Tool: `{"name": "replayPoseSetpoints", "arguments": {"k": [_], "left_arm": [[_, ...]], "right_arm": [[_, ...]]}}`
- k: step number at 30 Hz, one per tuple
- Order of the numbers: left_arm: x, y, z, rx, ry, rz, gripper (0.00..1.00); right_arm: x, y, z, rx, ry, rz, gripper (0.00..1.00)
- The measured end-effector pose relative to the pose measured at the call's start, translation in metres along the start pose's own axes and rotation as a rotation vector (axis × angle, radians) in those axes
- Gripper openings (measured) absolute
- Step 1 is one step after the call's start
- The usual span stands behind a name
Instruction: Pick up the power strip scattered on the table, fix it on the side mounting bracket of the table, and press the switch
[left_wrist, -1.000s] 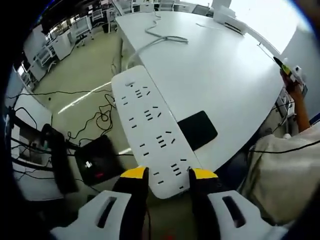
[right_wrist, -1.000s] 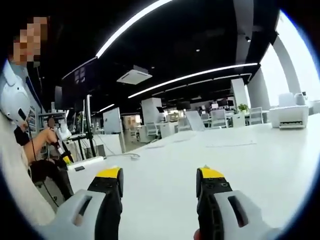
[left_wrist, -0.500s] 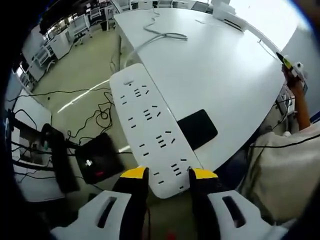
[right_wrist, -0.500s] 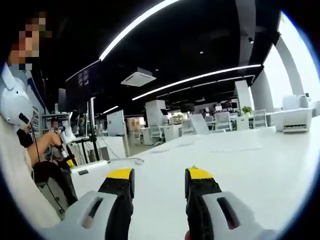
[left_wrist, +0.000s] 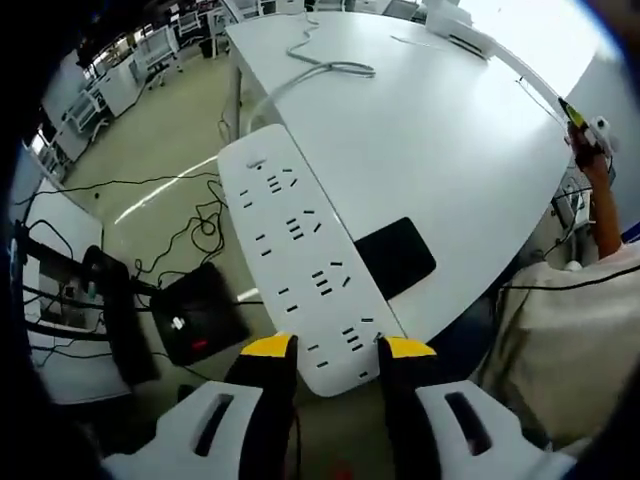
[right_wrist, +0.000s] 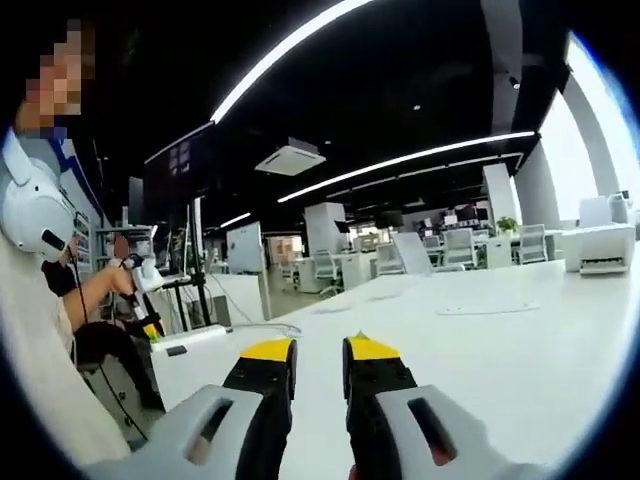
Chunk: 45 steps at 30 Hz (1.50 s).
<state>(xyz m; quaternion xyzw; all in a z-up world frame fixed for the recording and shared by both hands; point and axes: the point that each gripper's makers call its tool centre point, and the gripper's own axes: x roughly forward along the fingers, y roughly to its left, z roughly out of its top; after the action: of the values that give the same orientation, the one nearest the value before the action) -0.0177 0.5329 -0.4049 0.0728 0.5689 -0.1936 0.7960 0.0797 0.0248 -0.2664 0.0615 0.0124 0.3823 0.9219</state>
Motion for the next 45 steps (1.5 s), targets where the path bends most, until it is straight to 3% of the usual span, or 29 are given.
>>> {"name": "replayPoseSetpoints", "arguments": {"k": [25,34,45], "left_arm": [[0.0,0.0,0.0,0.001,-0.014,0.002,0.37],[0.0,0.0,0.0,0.001,-0.011,0.003,0.37],[0.0,-0.001,0.0,-0.005,-0.008,0.006,0.37]], "right_arm": [[0.007,0.0,0.009,-0.028,-0.008,0.01,0.0],[0.01,0.002,0.011,-0.033,0.001,0.021,0.0],[0.021,0.005,0.013,-0.125,0.041,0.035,0.0]]}}
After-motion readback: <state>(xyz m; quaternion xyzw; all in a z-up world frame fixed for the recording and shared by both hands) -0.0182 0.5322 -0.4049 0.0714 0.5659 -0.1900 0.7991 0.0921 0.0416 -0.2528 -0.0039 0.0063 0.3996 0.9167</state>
